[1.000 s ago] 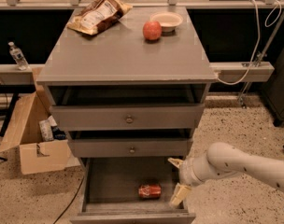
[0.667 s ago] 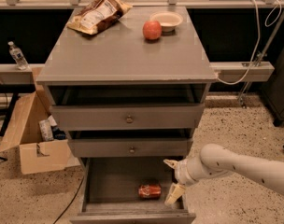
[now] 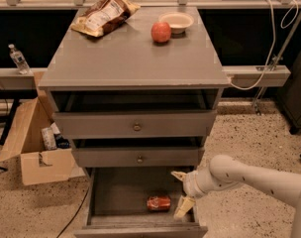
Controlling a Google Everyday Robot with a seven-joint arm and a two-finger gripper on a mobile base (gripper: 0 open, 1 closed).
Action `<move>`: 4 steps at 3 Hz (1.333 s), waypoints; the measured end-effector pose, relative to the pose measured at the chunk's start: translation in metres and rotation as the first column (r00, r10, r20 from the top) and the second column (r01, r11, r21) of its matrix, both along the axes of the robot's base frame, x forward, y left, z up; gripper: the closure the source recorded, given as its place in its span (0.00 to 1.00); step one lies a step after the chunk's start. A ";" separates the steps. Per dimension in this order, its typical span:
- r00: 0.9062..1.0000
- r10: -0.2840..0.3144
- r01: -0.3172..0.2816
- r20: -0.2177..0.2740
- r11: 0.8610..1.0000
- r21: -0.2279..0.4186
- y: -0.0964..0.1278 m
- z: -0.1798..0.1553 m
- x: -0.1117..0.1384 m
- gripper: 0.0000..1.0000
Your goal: Pick coke can from bottom drawer and place on counter
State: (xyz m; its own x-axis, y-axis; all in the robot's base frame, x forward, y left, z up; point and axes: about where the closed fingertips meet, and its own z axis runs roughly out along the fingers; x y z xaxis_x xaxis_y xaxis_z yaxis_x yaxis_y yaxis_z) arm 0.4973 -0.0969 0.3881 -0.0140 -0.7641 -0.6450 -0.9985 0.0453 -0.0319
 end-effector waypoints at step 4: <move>0.999 0.053 -0.053 0.003 0.998 -0.043 0.032 -0.155 0.051 0.00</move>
Offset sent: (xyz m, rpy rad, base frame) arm 0.0424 0.0130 -0.1278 0.0119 -0.0171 0.0736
